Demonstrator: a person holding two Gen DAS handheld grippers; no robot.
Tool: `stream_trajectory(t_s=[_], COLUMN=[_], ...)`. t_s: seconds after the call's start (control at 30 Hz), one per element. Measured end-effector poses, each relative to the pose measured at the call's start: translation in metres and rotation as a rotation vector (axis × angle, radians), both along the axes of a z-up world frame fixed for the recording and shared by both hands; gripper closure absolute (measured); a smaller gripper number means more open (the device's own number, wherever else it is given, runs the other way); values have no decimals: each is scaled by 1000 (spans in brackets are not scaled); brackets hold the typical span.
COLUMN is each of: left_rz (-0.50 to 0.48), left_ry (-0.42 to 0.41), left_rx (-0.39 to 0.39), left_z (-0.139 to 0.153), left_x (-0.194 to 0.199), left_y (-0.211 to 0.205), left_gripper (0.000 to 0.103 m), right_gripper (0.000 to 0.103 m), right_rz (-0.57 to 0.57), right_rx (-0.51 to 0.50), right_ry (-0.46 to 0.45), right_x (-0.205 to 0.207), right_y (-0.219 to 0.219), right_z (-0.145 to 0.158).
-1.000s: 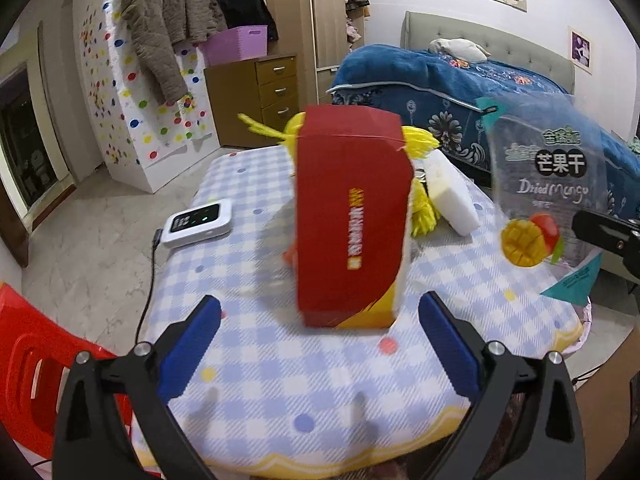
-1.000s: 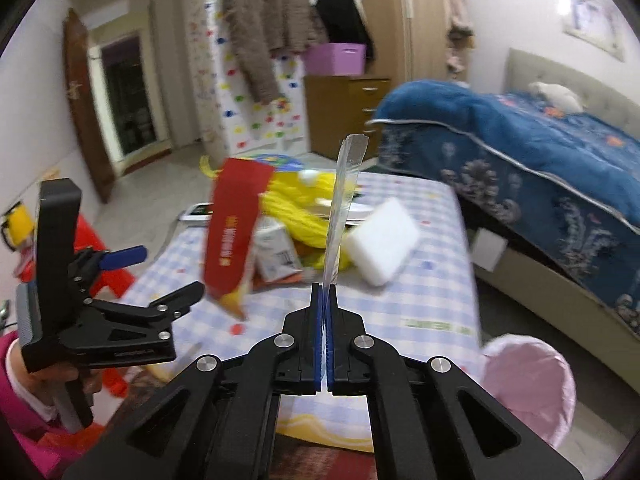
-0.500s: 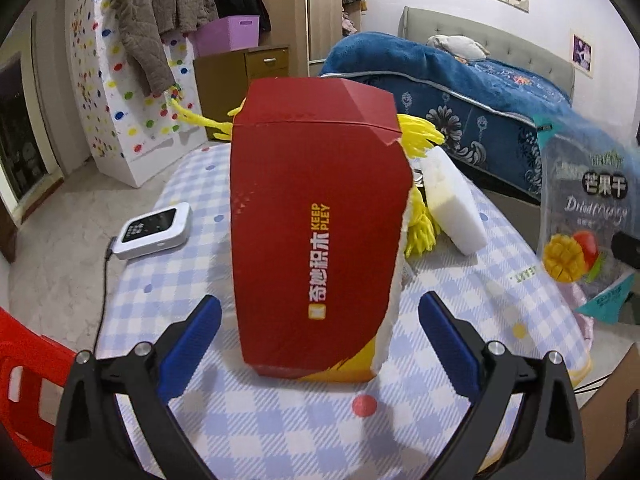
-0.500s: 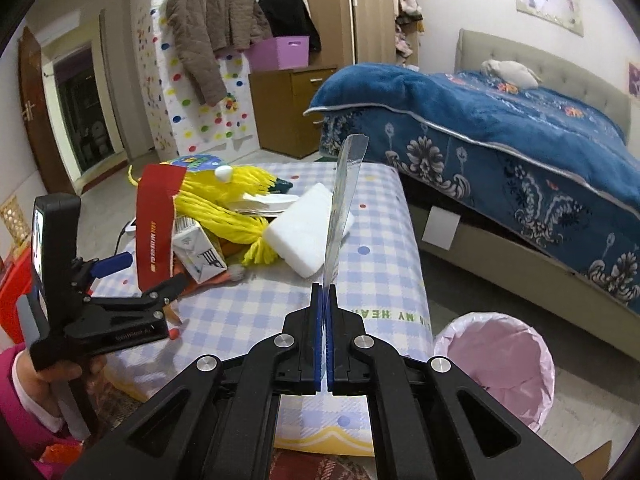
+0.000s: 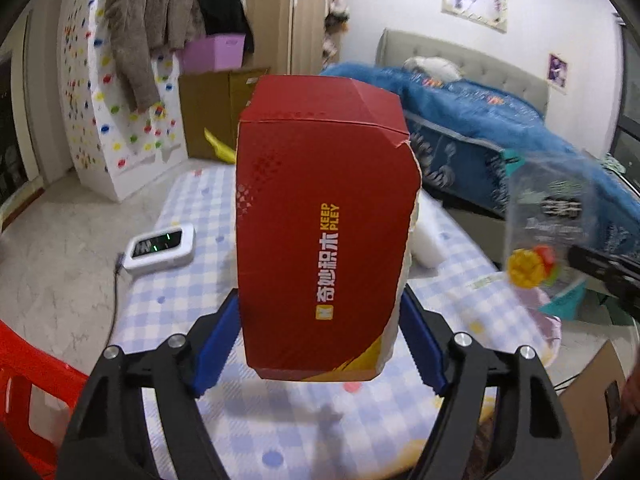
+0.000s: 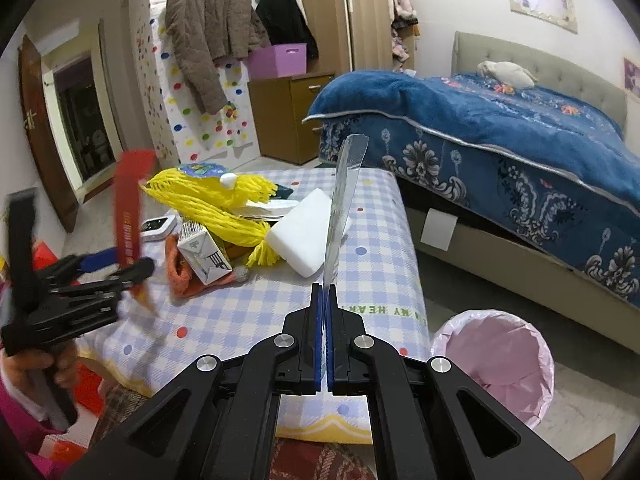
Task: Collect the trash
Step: 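Grasp the red KEEP PLEY box with the left gripper while the right carries the strip to the bin, then open both grippers over the pink bin to drop the box and strip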
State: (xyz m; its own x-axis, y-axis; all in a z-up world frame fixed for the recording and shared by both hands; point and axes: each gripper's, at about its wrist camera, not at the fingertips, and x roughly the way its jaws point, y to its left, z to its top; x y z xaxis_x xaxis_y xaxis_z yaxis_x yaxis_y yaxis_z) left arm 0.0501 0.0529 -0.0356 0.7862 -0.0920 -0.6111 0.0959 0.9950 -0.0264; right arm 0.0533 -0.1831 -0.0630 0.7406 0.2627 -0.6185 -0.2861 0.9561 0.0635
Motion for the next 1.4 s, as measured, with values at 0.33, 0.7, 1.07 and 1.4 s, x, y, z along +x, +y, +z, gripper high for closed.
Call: stream_trajectory(t_s=[0.33, 0.7, 1.07, 1.4], left_rz=[-108, -315, -510, -565], left_ry=[-12, 27, 77, 96], left_rx=[-38, -2, 11, -11], left_z=[17, 4, -26, -48], left_x=[-36, -9, 39, 79], left_y=[-32, -134, -251, -306], left_gripper=[29, 29, 29, 28], right_gripper=[103, 102, 102, 102], right_rz=[-79, -258, -440, -476], right_rx=[19, 25, 23, 20], right_ry=[4, 9, 66, 128], right_x=[-23, -47, -39, 5], right_y=[-32, -105, -182, -217], right_z=[-1, -7, -41, -76])
